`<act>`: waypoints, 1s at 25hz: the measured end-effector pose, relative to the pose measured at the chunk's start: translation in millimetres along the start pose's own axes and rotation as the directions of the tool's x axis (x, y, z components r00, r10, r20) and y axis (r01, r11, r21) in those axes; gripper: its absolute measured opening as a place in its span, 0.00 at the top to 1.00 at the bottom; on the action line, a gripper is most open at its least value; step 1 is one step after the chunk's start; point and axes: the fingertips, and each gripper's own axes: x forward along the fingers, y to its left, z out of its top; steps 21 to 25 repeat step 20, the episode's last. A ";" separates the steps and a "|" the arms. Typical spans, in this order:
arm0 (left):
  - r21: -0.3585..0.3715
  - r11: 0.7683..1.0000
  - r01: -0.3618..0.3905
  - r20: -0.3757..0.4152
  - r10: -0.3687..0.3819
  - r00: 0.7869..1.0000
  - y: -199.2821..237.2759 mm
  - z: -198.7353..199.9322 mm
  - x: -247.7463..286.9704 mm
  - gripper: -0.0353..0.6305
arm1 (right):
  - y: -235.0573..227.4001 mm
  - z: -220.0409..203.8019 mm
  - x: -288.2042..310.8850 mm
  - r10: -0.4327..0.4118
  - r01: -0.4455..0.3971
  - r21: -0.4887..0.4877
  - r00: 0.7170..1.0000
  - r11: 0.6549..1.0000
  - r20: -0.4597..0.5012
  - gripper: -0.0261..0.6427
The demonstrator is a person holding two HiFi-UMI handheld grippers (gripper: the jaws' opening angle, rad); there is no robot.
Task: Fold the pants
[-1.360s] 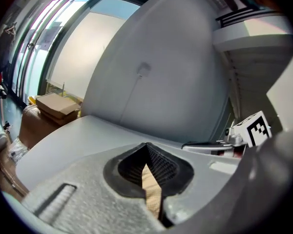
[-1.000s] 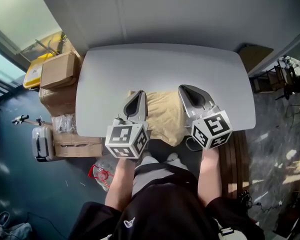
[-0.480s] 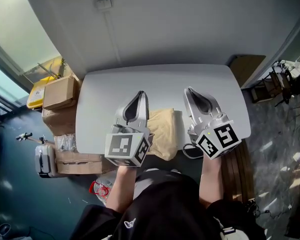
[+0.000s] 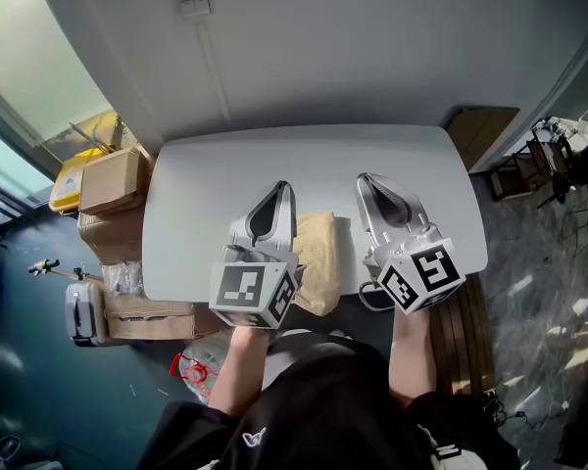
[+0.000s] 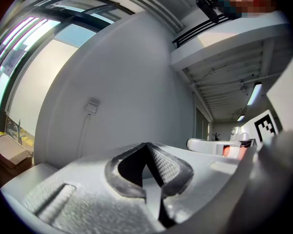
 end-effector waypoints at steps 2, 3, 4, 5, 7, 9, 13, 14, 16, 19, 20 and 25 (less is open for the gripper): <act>0.000 1.000 0.003 -0.002 -0.003 1.000 -2.7 -1.2 1.5 0.94 | -2.9 -1.2 -1.3 -0.005 0.005 0.000 1.000 1.000 -0.001 0.95; 0.001 1.000 0.005 -0.002 -0.005 1.000 -4.4 -1.7 2.4 0.94 | -4.4 -1.7 -2.1 -0.008 0.008 0.000 1.000 1.000 -0.002 0.95; 0.002 1.000 0.007 -0.003 -0.007 1.000 -6.1 -2.1 3.4 0.94 | -6.0 -2.1 -3.0 -0.010 0.010 0.001 1.000 1.000 -0.002 0.95; 0.003 1.000 0.010 -0.004 -0.010 1.000 -7.7 -2.4 4.6 0.94 | -7.7 -2.3 -3.7 -0.013 0.013 0.002 1.000 1.000 -0.002 0.95; 0.004 1.000 0.014 -0.007 -0.014 1.000 -10.4 -3.2 6.9 0.94 | -11.0 -1.9 -4.7 -0.015 0.015 0.003 1.000 1.000 -0.002 0.95; 0.005 1.000 0.017 -0.009 -0.017 1.000 -12.5 -4.1 8.6 0.94 | -14.3 -2.0 -5.7 -0.018 0.018 0.006 1.000 1.000 -0.001 0.95; 0.010 1.000 0.021 -0.012 -0.021 1.000 -16.5 -5.6 9.8 0.94 | -18.4 -2.9 -8.9 -0.025 0.025 0.009 1.000 1.000 -0.001 0.95; 0.011 1.000 0.021 -0.013 -0.021 1.000 -17.0 -6.1 9.8 0.94 | -18.9 -3.1 -9.4 -0.026 0.026 0.010 1.000 1.000 -0.002 0.95; 0.012 1.000 0.019 -0.017 -0.019 1.000 -17.3 -7.8 9.9 0.94 | -19.4 -3.4 -10.3 -0.025 0.025 0.020 1.000 0.999 0.000 0.95; 0.013 1.000 0.015 -0.024 -0.014 1.000 -17.1 -11.6 10.2 0.94 | -18.8 -1.2 -11.8 -0.015 0.015 0.037 1.000 0.999 0.011 0.95; 0.013 1.000 0.013 -0.027 -0.013 1.000 -17.0 -12.7 10.3 0.94 | -18.4 0.1 -12.1 -0.011 0.010 0.039 1.000 0.999 0.015 0.95; 0.013 1.000 0.013 -0.027 -0.013 1.000 -17.0 -12.7 10.3 0.94 | -18.4 0.1 -12.1 -0.011 0.010 0.039 1.000 0.999 0.015 0.95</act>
